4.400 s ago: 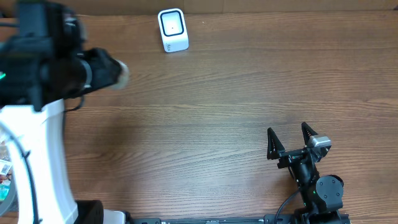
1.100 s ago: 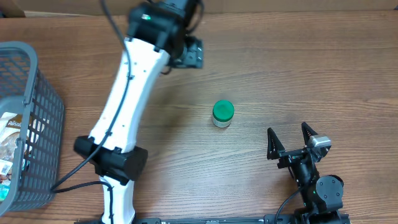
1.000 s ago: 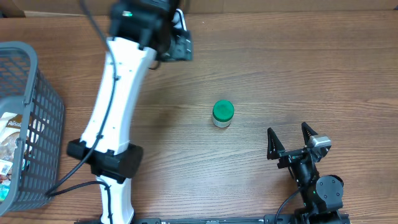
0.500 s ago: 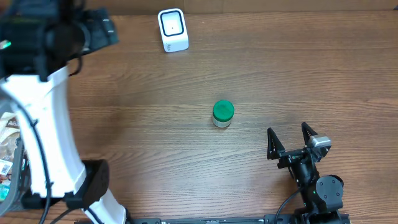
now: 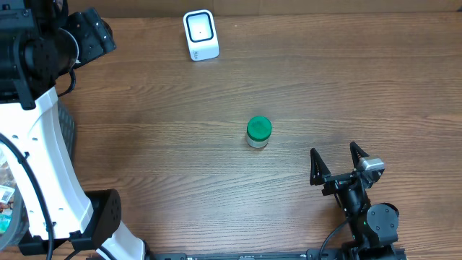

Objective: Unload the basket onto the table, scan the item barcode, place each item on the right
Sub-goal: 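Move the left gripper back into the grey basket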

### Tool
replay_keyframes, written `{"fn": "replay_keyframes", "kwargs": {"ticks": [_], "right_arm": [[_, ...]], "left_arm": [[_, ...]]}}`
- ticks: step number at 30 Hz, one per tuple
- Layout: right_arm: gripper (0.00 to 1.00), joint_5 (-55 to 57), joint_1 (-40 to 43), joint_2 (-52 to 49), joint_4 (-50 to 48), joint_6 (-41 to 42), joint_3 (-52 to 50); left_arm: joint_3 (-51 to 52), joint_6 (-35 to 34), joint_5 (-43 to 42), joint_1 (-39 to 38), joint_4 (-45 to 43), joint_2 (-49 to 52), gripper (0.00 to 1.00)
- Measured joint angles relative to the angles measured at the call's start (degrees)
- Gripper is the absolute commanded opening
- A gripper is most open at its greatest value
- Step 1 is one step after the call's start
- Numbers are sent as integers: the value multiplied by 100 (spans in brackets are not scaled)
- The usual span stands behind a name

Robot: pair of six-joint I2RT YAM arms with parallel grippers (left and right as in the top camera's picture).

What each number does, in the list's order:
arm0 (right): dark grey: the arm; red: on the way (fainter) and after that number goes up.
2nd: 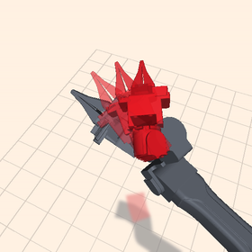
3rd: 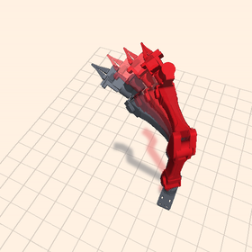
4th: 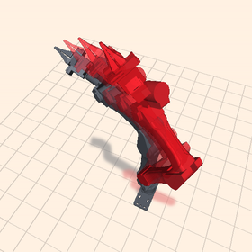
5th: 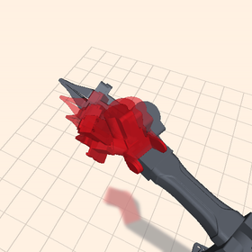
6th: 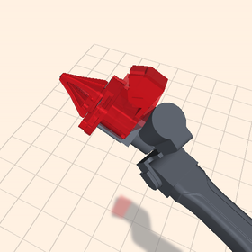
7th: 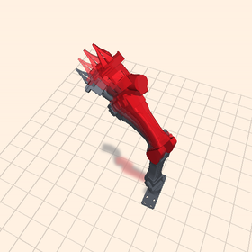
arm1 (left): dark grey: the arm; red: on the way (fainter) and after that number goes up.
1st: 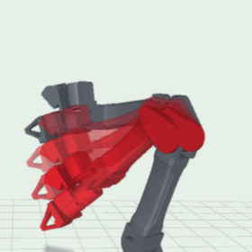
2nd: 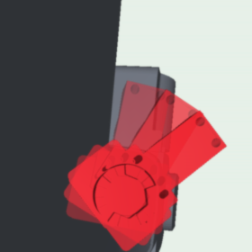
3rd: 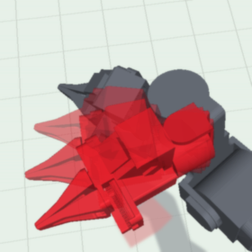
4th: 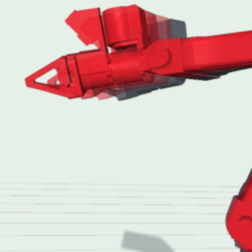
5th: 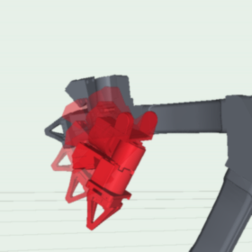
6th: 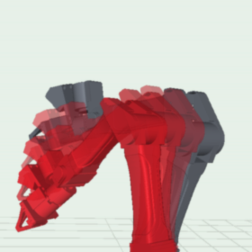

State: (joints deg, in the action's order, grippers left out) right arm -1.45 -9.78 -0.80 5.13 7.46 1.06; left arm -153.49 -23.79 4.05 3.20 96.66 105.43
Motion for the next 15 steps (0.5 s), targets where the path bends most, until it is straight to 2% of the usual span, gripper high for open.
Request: {"fn": "replay_keyframes", "kwargs": {"ticks": [15], "right_arm": [[100, 0, 0, 2, 4, 0, 0]], "left_arm": [[0, 0, -42, 793, 0, -258, 83]]}}
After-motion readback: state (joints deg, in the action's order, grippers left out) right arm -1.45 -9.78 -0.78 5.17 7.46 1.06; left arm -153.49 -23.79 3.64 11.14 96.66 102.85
